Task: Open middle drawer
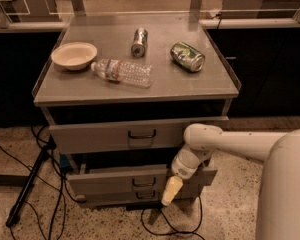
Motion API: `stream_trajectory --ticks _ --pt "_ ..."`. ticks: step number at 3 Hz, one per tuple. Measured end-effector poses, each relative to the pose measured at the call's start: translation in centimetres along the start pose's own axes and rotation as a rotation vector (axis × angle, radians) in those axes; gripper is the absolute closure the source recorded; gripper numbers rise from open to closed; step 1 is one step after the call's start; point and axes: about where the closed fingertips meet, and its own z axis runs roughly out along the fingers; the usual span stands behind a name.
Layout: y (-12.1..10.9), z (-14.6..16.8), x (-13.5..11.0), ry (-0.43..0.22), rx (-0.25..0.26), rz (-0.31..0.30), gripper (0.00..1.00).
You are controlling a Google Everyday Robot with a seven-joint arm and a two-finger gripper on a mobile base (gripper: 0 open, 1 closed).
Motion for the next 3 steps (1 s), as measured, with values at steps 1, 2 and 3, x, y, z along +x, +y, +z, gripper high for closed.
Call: stream_trajectory --ticks 1,2,3 --pt "0.7 1.1 0.8 0.027 -0.038 -0.013 0.0" --pt "2.7 0.5 2.7 0.042 -0.075 -0.019 0.0" --pt "6.0 -2.3 4.8 0.012 -0.105 -0.027 0.0"
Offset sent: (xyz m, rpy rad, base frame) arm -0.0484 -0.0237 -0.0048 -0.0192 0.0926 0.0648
